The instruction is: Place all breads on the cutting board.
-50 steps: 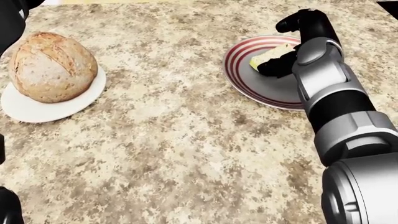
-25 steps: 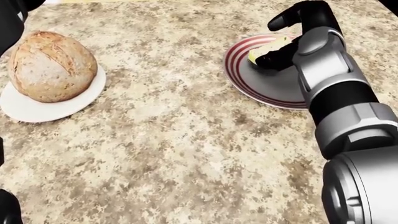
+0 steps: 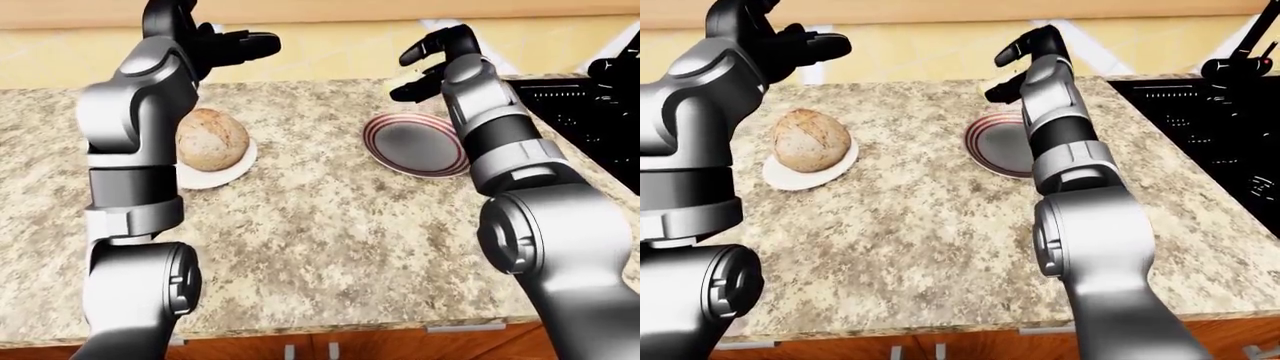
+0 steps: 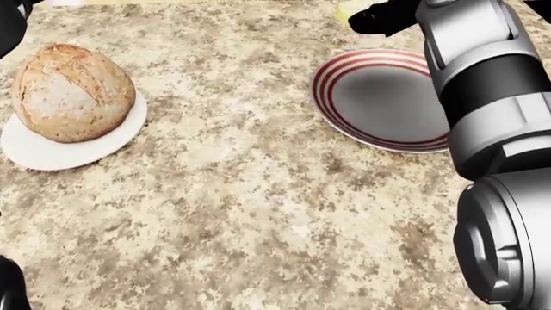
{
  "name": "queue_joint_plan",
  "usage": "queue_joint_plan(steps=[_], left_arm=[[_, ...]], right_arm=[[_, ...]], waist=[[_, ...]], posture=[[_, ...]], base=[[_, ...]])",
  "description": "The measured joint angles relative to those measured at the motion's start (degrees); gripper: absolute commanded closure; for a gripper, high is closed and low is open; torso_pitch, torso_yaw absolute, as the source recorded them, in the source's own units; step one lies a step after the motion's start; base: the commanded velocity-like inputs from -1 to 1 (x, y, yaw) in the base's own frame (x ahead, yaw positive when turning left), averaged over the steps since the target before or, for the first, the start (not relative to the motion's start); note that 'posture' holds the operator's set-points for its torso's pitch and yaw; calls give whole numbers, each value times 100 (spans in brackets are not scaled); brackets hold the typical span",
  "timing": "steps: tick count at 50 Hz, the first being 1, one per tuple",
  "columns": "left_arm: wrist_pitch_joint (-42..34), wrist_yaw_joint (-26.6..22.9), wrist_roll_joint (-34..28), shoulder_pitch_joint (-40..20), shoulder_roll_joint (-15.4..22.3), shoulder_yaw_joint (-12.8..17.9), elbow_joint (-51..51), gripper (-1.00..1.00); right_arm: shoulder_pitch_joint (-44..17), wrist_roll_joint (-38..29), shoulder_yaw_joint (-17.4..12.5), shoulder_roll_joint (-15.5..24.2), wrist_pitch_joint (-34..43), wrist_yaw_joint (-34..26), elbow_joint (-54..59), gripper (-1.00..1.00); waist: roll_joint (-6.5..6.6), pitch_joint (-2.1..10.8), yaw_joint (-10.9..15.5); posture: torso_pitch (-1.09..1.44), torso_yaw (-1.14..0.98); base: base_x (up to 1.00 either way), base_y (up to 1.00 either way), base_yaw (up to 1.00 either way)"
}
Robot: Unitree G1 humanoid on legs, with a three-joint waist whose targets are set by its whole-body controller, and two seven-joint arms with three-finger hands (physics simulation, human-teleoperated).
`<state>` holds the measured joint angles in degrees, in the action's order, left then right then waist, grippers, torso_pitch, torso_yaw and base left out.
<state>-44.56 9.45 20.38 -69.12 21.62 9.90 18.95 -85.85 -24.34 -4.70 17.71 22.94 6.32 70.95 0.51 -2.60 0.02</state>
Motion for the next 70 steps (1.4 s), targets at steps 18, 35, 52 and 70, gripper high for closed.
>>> queue_joint_plan(steps=[18, 35, 52, 70], left_arm=[[-39, 12, -11, 91, -22, -4, -100, -100], [-84, 27, 16, 87, 13, 22, -154, -100], [592, -887, -801, -143, 715, -143, 1017, -100], [1012, -2116, -1953, 484, 1074, 85, 1125, -100]], right_arm=[[-35, 258, -77, 115, 68, 81, -110, 84], [-183, 274, -35, 166, 90, 48, -163, 100], [-372, 232, -33, 290, 240, -122, -278, 100], [-436, 221, -31, 246, 267, -133, -265, 100]], waist=[[1, -30, 3], [6, -31, 0], [26, -37, -2], [39, -33, 4]], posture=[[0, 0], [0, 0], [0, 0], [0, 0]], base=[[0, 0, 0], [0, 0, 0], [0, 0, 0], [0, 0, 0]])
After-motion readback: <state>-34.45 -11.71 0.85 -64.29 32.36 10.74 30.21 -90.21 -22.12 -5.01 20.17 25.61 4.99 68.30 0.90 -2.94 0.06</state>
